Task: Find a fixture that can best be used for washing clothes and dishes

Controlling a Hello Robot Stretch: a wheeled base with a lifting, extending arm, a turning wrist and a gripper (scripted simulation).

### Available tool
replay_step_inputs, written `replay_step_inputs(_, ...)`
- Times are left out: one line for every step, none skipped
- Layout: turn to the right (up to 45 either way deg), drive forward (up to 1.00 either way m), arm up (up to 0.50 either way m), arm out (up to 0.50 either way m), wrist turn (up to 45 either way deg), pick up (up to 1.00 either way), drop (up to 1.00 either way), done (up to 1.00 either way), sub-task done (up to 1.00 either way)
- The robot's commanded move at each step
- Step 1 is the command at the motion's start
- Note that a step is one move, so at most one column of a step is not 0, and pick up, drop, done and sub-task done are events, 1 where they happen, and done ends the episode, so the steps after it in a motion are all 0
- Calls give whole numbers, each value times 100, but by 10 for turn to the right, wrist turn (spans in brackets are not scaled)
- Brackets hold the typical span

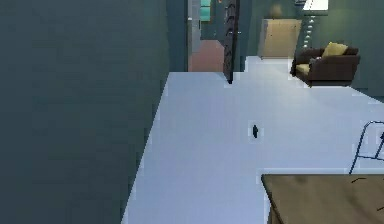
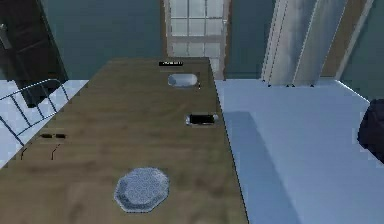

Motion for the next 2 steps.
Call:
replay_step_inputs(0, 90, 0, 0, 0, 0, 0, 0, 0)
replay_step_inputs(240, 0, 0, 0, 0, 0, 0, 0, 0)
